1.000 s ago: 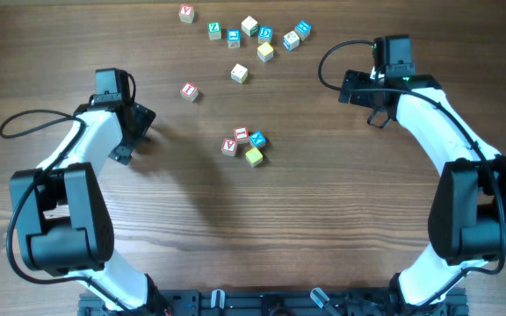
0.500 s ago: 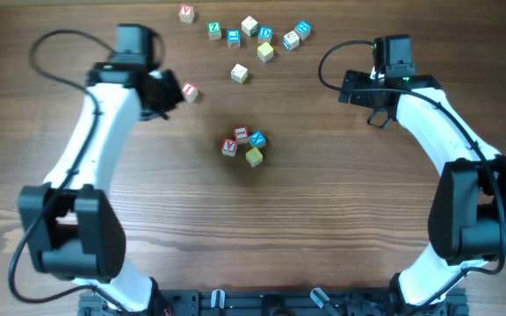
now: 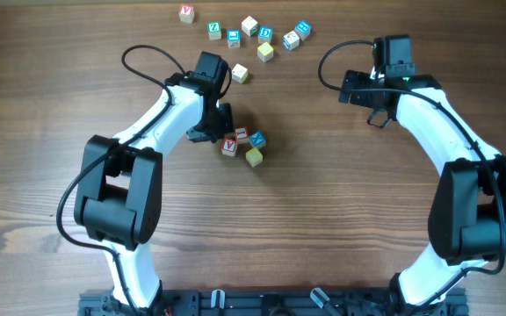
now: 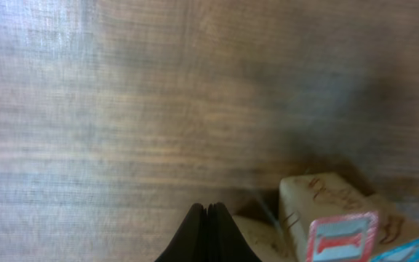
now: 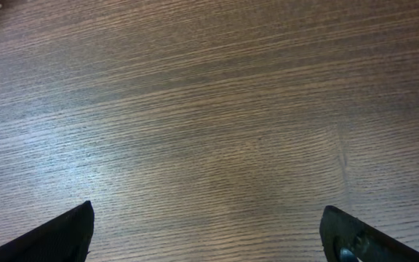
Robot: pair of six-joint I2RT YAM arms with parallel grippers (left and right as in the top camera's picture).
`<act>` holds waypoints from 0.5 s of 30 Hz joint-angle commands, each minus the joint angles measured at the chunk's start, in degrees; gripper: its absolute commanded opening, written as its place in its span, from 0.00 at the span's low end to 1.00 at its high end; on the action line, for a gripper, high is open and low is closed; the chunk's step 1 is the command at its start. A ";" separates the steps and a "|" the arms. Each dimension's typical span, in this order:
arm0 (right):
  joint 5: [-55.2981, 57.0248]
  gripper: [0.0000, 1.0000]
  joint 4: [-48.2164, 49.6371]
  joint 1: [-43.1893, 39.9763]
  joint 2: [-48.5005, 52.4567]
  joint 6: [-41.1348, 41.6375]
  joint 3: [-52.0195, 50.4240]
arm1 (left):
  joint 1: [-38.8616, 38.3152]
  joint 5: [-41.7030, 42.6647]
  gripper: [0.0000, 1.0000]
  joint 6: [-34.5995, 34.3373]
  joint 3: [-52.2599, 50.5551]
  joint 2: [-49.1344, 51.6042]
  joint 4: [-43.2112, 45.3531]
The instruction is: Form a circle
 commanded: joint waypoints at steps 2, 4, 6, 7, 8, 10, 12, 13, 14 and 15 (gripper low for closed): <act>0.61 1.00 -0.02 0.07 -1.27 0.48 0.87 | 0.04 -0.76 0.04 -1.03 -0.15 0.02 -1.36; 0.61 1.00 -0.02 0.09 -1.27 0.48 0.87 | -0.11 0.35 0.04 -1.03 -0.15 0.02 -1.99; 0.61 1.00 -0.02 0.07 -1.27 0.48 0.87 | -0.20 0.76 0.04 -1.03 -0.15 0.02 -3.10; 0.61 1.00 -0.02 0.09 -1.27 0.48 0.87 | -0.31 0.76 0.04 -1.01 -0.17 0.02 -3.45; 0.61 1.00 -0.02 0.07 -1.27 0.48 0.87 | -0.57 0.76 0.04 -1.01 -0.15 0.02 -3.69; 0.61 1.00 -0.02 0.07 -1.27 0.48 0.87 | -1.25 0.76 0.04 -1.01 -0.15 0.02 -3.67; 0.61 1.00 -0.02 0.07 -1.27 0.48 0.87 | -1.86 0.76 0.04 -1.01 -0.17 0.02 -3.67; 0.61 0.99 -0.02 0.07 -1.27 0.48 0.87 | -2.32 0.74 0.04 -1.01 -0.15 0.02 -3.69; 0.61 1.00 -0.02 0.07 -1.27 0.48 0.87 | -2.67 0.72 0.04 -1.01 -0.15 0.02 -3.72; 0.61 1.00 -0.02 0.07 -1.27 0.48 0.87 | -2.97 0.72 0.04 -1.01 -0.15 0.02 -3.72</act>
